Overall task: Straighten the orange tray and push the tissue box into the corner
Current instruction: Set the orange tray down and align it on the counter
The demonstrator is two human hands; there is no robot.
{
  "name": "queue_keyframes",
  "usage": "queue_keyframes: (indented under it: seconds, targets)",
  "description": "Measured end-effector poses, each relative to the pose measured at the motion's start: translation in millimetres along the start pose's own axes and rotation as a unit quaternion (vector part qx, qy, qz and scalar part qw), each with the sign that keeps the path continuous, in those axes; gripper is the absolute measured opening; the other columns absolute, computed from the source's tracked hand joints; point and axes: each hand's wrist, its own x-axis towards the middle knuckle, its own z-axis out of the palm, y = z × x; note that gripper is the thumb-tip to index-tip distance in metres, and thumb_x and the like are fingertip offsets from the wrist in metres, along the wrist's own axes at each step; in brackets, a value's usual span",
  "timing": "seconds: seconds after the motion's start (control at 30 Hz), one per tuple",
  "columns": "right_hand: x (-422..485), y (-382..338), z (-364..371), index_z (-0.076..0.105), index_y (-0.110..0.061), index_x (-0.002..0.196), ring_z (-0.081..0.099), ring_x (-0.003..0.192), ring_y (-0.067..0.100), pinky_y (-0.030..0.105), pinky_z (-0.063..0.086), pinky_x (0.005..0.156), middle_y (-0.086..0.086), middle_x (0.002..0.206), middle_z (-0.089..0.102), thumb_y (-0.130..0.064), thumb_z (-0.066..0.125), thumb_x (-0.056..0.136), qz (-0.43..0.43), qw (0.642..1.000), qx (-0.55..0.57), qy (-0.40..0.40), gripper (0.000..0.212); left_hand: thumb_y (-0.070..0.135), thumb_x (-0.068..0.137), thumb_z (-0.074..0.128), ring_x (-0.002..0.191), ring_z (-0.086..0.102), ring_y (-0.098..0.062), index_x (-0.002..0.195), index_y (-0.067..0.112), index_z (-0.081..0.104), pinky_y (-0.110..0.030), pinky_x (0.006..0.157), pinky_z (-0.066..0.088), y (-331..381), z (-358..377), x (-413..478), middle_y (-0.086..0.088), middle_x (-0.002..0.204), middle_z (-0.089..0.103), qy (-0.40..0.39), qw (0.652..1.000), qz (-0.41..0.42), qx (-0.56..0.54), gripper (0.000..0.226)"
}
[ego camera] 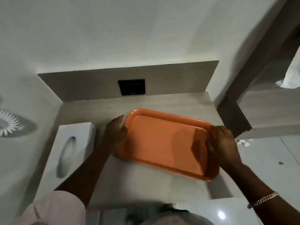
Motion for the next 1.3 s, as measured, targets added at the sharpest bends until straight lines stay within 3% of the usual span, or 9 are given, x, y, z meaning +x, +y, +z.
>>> queue_keyframes:
  seconds: [0.13,0.23,0.33,0.5,0.7,0.87,1.0,1.13,1.3]
  targets:
    - [-16,13,11,0.064,0.001,0.110,0.063,0.095,0.045,0.045,0.050,0.081,0.026,0.106,0.069,-0.018,0.070,0.088,0.081,0.995,0.036,0.037,0.030,0.012,0.086,0.056,0.090,0.065,-0.029,0.099,0.006,0.073,-0.031,0.080,0.042,-2,11,-3,-0.019,0.097,0.073,0.076,0.994,-0.066,-0.035,0.022]
    - [-17,14,19,0.070,0.003,0.102,0.062,0.076,0.033,0.029,0.043,0.071,0.025,0.093,0.073,-0.006,0.068,0.088,0.158,0.982,0.087,0.054,0.017,0.000,0.086,0.058,0.086,0.061,-0.020,0.088,0.020,0.071,-0.029,0.081,0.045,-1,15,1,-0.003,0.087,0.068,0.086,0.987,-0.110,-0.079,0.024]
    - [-12,16,22,0.075,0.001,0.090,0.056,0.062,0.025,0.022,0.037,0.064,0.018,0.077,0.074,-0.001,0.064,0.086,0.239,0.964,0.108,0.032,0.012,-0.001,0.084,0.063,0.096,0.071,-0.030,0.098,0.007,0.078,-0.042,0.092,0.057,-10,11,9,-0.012,0.099,0.077,0.074,0.970,-0.178,-0.150,0.022]
    - [1,11,9,0.076,-0.007,0.082,0.060,0.062,0.025,0.023,0.040,0.063,0.012,0.070,0.072,-0.008,0.069,0.085,0.206,0.972,0.115,-0.008,0.008,-0.005,0.077,0.069,0.065,0.066,-0.009,0.086,0.016,0.079,-0.017,0.064,0.055,-25,6,15,-0.014,0.092,0.078,0.099,0.960,-0.197,-0.172,0.025]
    - [47,13,2,0.077,-0.007,0.083,0.067,0.071,0.031,0.034,0.052,0.072,0.011,0.074,0.073,0.000,0.064,0.083,0.150,0.985,0.079,-0.034,0.015,-0.005,0.073,0.069,0.069,0.071,-0.019,0.062,0.027,0.074,-0.037,0.083,0.060,-40,-2,21,-0.005,0.077,0.075,0.110,0.945,-0.238,-0.196,0.035]
    - [80,7,5,0.074,0.001,0.087,0.069,0.076,0.038,0.050,0.057,0.080,0.020,0.080,0.075,0.000,0.063,0.086,0.105,0.991,0.039,-0.079,0.011,-0.004,0.075,0.068,0.068,0.070,-0.018,0.057,0.030,0.070,-0.037,0.080,0.060,-39,-2,27,0.011,0.065,0.070,0.126,0.940,-0.248,-0.197,0.039]
    - [95,4,9,0.073,0.005,0.085,0.068,0.081,0.043,0.048,0.057,0.080,0.026,0.082,0.073,0.000,0.060,0.087,0.109,0.990,0.037,-0.087,0.014,-0.003,0.077,0.067,0.068,0.069,-0.019,0.060,0.029,0.071,-0.038,0.079,0.060,-43,2,30,0.012,0.064,0.068,0.134,0.942,-0.246,-0.188,0.037]
    - [99,-1,15,0.076,0.005,0.089,0.067,0.086,0.043,0.039,0.053,0.082,0.026,0.086,0.074,-0.001,0.061,0.087,0.131,0.986,0.058,-0.080,0.016,0.003,0.077,0.068,0.078,0.072,-0.024,0.085,0.016,0.079,-0.036,0.082,0.059,-51,6,33,0.001,0.075,0.073,0.137,0.944,-0.243,-0.175,0.019]
    - [100,-3,20,0.075,0.007,0.096,0.068,0.093,0.045,0.043,0.054,0.089,0.029,0.092,0.075,-0.006,0.059,0.091,0.161,0.981,0.088,-0.061,0.021,0.000,0.079,0.063,0.083,0.071,-0.028,0.094,0.012,0.077,-0.035,0.080,0.057,-43,5,26,-0.011,0.088,0.077,0.134,0.948,-0.234,-0.169,0.024]
